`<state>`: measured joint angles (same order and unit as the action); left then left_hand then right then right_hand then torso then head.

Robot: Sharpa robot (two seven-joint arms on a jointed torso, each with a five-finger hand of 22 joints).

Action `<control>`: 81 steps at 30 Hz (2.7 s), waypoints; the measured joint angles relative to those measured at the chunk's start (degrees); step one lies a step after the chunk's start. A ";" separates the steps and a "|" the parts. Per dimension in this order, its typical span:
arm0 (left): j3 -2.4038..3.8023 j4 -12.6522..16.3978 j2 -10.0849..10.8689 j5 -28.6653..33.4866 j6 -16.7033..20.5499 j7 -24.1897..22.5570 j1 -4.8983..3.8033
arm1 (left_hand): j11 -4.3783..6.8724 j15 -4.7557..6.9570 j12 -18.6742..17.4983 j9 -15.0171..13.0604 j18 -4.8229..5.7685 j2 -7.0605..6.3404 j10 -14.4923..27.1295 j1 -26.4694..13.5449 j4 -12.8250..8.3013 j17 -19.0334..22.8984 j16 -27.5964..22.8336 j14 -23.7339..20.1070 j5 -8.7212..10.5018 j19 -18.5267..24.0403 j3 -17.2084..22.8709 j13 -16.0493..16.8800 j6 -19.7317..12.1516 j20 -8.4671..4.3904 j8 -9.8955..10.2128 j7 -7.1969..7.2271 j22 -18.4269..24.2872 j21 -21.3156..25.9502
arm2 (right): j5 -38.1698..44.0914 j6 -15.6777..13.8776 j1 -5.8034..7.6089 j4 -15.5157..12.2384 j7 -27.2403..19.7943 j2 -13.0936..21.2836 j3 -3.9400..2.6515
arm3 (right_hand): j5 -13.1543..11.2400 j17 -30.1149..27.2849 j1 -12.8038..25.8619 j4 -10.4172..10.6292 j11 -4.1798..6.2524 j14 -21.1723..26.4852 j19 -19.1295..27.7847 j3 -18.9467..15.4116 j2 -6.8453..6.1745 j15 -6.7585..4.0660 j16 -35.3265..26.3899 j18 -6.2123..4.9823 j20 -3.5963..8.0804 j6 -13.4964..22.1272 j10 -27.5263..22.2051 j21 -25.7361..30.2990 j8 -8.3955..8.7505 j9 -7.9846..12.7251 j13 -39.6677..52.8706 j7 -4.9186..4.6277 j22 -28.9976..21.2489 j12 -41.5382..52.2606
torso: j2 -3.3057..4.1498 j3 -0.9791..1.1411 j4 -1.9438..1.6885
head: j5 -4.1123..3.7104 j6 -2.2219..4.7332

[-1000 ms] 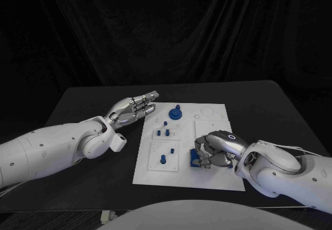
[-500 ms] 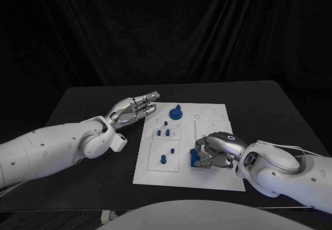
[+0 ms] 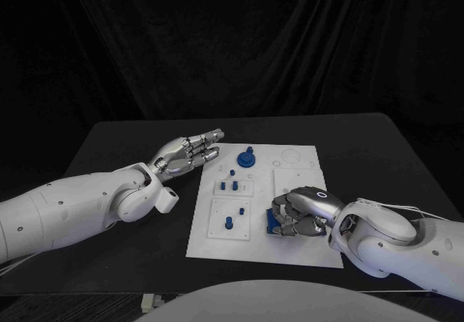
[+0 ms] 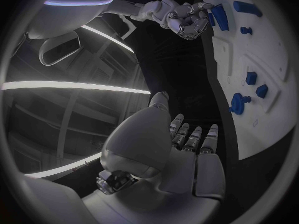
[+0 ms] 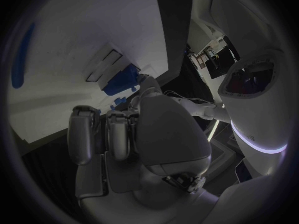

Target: Assemble the parts on the task board

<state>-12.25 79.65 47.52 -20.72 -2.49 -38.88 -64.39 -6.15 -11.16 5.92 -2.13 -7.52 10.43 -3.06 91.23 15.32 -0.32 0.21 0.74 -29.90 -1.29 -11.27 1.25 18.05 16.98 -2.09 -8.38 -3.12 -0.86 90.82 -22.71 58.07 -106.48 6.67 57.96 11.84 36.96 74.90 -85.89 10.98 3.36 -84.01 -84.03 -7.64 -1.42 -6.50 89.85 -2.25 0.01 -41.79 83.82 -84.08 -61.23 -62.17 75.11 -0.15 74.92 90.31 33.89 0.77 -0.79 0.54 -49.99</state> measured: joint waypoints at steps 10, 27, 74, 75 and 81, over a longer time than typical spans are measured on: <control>0.00 -0.04 -0.05 0.00 -0.32 0.00 0.27 | -0.62 0.00 0.00 -0.18 0.95 0.30 -0.15 0.29 -0.12 0.00 0.21 0.00 0.00 0.00 0.52 0.00 1.72 0.00 -0.26 -0.06 0.01 0.00 | 0.05 1.16 -0.66 0.71 0.66 -0.33 0.02 | -10.55 0.00 -0.06 0.33 -0.10 0.07 0.00 -0.33 0.10 0.08 0.00 0.00 0.00 2.47 -0.10 0.28 1.82 1.53 0.00 -0.25 -0.01 -0.14 | 0.00 0.01 -0.02 | -0.02 0.00; 0.00 -0.11 -0.07 0.00 -0.71 0.00 0.48 | -1.18 0.00 0.24 -0.39 1.86 0.30 -0.27 0.75 -0.31 0.00 0.21 0.00 0.00 0.00 0.96 0.05 3.87 0.00 -0.67 -0.23 0.01 0.00 | 0.04 0.92 -0.94 0.03 0.49 0.97 0.02 | -33.90 0.00 13.34 6.12 0.42 0.07 0.00 0.22 -9.20 0.06 0.00 0.00 0.00 2.68 0.42 0.28 1.09 1.24 -0.16 -0.04 -0.01 -0.45 | -0.04 0.01 -0.01 | 0.05 0.00; 0.00 -0.50 -0.65 -0.01 0.43 0.00 0.74 | 0.79 1.75 -0.55 1.29 0.23 -0.10 0.41 0.83 0.10 0.25 -0.01 -0.72 -0.22 0.64 1.97 -0.03 -13.04 -1.67 1.18 9.53 1.75 0.23 | -16.23 31.56 14.72 2.28 27.19 6.36 0.01 | -25.04 0.00 21.07 5.44 -3.20 0.02 0.00 -1.64 3.24 2.77 0.00 0.92 -2.47 -19.54 0.14 -1.99 47.38 42.54 -0.19 -3.42 0.01 -0.46 | -0.01 -0.02 -0.11 | -1.61 0.00; 0.00 -0.51 -0.65 -0.01 0.54 0.00 0.75 | 0.92 1.76 -0.62 1.40 -0.04 -0.14 0.55 0.80 0.09 0.26 -0.01 -0.72 -0.22 0.72 1.97 -0.04 -13.93 -1.76 1.21 10.41 1.80 0.24 | -16.26 31.73 14.66 2.28 27.33 6.38 0.01 | -24.68 0.00 21.16 5.30 -3.20 0.02 0.00 -1.50 3.32 2.77 0.00 0.92 -2.47 -19.54 0.14 -1.99 47.38 42.52 -0.18 -3.42 0.01 -0.46 | -0.01 -0.02 -0.11 | -1.69 0.00; 0.00 -0.56 -0.65 -0.01 1.19 0.00 0.79 | 0.94 1.76 -0.62 1.59 -0.93 -0.41 0.56 0.53 0.09 0.27 -0.01 -0.72 -0.22 0.72 1.97 -0.04 -15.78 -1.76 1.43 14.13 1.85 0.24 | -16.39 32.57 14.36 2.26 28.07 6.40 0.01 | -22.85 0.00 21.91 5.31 -3.20 0.02 0.00 -1.51 3.61 2.77 0.00 0.91 -2.47 -19.54 0.14 -1.76 47.71 42.47 -0.19 -3.42 0.01 -0.46 | -0.01 -0.01 -0.07 | -2.05 0.00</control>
<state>-12.25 79.10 46.87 -20.73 -1.31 -38.88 -63.60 -5.21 -9.41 5.30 -0.54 -8.45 10.03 -2.50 91.76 15.42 -0.05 0.20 0.02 -30.11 -0.57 -9.30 1.21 2.26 15.22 -0.66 5.75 -1.27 -0.62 74.43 9.86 72.43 -104.22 34.74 64.36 11.85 14.11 74.90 -63.98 16.29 0.16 -83.99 -84.03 -9.15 2.19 -3.73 89.85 -1.34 -2.46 -61.33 83.96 -85.83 -13.52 -19.70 74.92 -3.57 74.93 89.86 33.88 0.76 -0.86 -1.51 -49.99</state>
